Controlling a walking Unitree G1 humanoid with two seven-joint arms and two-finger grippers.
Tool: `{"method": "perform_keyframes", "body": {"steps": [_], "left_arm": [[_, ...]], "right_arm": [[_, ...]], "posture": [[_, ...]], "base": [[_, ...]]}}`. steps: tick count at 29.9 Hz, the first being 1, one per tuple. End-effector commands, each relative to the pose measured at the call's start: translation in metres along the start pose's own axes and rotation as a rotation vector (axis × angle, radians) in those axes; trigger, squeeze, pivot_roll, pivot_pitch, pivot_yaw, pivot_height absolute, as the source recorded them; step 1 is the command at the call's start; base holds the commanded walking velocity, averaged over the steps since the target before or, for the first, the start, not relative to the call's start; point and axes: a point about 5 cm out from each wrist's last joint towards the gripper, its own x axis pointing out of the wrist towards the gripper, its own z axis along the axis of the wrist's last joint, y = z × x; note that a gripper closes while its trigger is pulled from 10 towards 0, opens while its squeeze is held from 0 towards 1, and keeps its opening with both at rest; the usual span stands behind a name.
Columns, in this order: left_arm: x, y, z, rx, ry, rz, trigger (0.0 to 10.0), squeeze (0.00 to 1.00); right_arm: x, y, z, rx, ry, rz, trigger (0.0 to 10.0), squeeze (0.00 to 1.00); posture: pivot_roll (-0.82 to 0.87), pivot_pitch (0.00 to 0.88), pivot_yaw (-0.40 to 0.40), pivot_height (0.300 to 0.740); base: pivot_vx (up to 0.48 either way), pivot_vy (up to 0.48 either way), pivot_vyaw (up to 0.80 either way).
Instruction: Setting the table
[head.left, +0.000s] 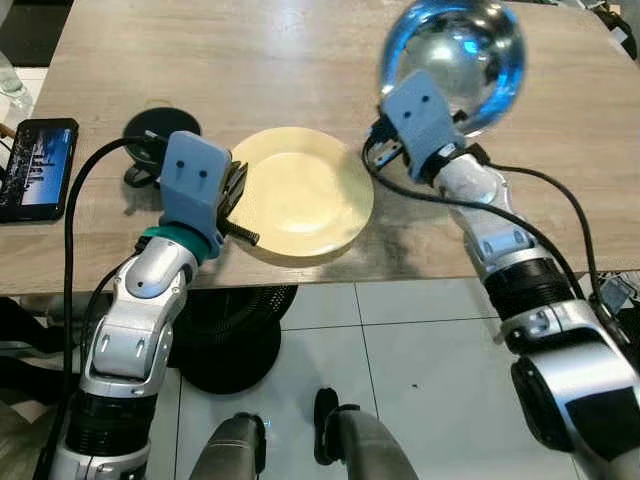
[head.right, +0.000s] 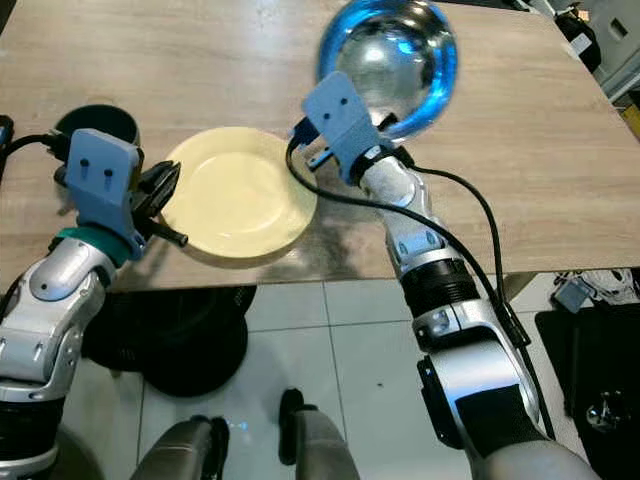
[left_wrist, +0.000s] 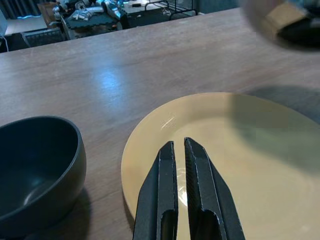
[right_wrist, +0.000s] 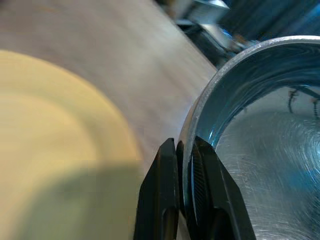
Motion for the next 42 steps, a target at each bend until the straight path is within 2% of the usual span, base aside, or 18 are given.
{"method": "perform_keyframes", "body": {"steps": [1, 4, 5, 6, 7, 11, 17, 23, 28, 29, 30, 32, 33, 42], "left_arm": [[0.0, -0.005, -0.002, -0.007, 0.012, -0.02, 10.0, 0.0], [0.0, -0.006, -0.002, -0.008, 0.011, -0.021, 10.0, 0.0], [0.001, -0.006, -0.002, -0.009, 0.009, -0.021, 10.0, 0.0], [0.001, -0.006, -0.002, -0.009, 0.009, -0.021, 10.0, 0.0], [0.001, -0.006, -0.002, -0.01, 0.008, -0.02, 10.0, 0.0], [0.0, -0.005, -0.002, -0.01, 0.008, -0.019, 10.0, 0.0], [0.001, -0.005, -0.002, -0.01, 0.008, -0.02, 10.0, 0.0], [0.002, -0.006, -0.002, -0.01, 0.006, -0.023, 10.0, 0.0], [0.002, -0.006, -0.002, -0.011, 0.005, -0.023, 10.0, 0.0], [0.002, -0.006, -0.002, -0.011, 0.005, -0.023, 10.0, 0.0], [0.002, -0.006, -0.002, -0.011, 0.005, -0.022, 10.0, 0.0], [0.002, -0.006, -0.002, -0.011, 0.005, -0.022, 10.0, 0.0], [0.002, -0.006, -0.001, -0.01, 0.005, -0.021, 10.0, 0.0], [0.002, -0.006, -0.001, -0.01, 0.005, -0.023, 10.0, 0.0]], "right_arm": [[-0.004, 0.005, -0.003, -0.042, 0.005, 0.065, 10.0, 0.0], [-0.003, 0.006, -0.007, -0.058, 0.036, 0.08, 10.0, 0.0], [-0.003, 0.005, -0.014, -0.082, 0.079, 0.069, 10.0, 0.0], [-0.003, 0.005, -0.014, -0.082, 0.079, 0.069, 10.0, 0.0], [-0.004, 0.001, -0.022, -0.082, 0.131, 0.033, 10.0, 0.0], [-0.006, -0.004, -0.035, -0.071, 0.21, -0.015, 10.0, 0.0], [-0.014, -0.003, -0.051, -0.069, 0.29, -0.002, 10.0, 0.0], [-0.02, 0.004, -0.053, -0.05, 0.281, 0.076, 10.0, 0.0], [-0.019, 0.005, -0.053, -0.049, 0.283, 0.075, 10.0, 0.0], [-0.018, 0.006, -0.054, -0.046, 0.284, 0.068, 10.0, 0.34], [-0.017, 0.005, -0.054, -0.042, 0.283, 0.057, 10.0, 0.54], [-0.017, 0.005, -0.054, -0.042, 0.283, 0.057, 10.0, 0.54], [-0.016, 0.003, -0.052, -0.029, 0.274, 0.038, 10.0, 1.0], [-0.016, -0.006, -0.042, 0.004, 0.22, 0.002, 10.0, 1.0]], "posture": [[0.13, 0.136, -0.064, 0.74], [0.13, 0.134, -0.066, 0.74], [0.13, 0.132, -0.068, 0.74], [0.13, 0.132, -0.068, 0.74], [0.13, 0.13, -0.068, 0.74], [0.13, 0.128, -0.066, 0.74], [0.13, 0.123, -0.064, 0.74], [0.13, 0.123, -0.064, 0.74], [0.13, 0.124, -0.065, 0.74], [0.13, 0.125, -0.064, 0.74], [0.13, 0.126, -0.063, 0.74], [0.13, 0.126, -0.063, 0.74], [0.13, 0.127, -0.064, 0.74], [0.13, 0.13, -0.062, 0.74]], "base": [[0.0, 0.0, 0.0], [0.0, 0.0, 0.0], [0.0, 0.0, 0.0], [0.0, 0.0, 0.0], [0.0, 0.0, 0.0], [0.0, 0.0, 0.0], [0.0, 0.0, 0.0], [0.0, 0.0, 0.0], [0.0, 0.0, 0.0], [0.0, 0.0, 0.0], [0.0, 0.0, 0.0], [0.0, 0.0, 0.0], [0.0, 0.0, 0.0], [0.0, 0.0, 0.0]]}}
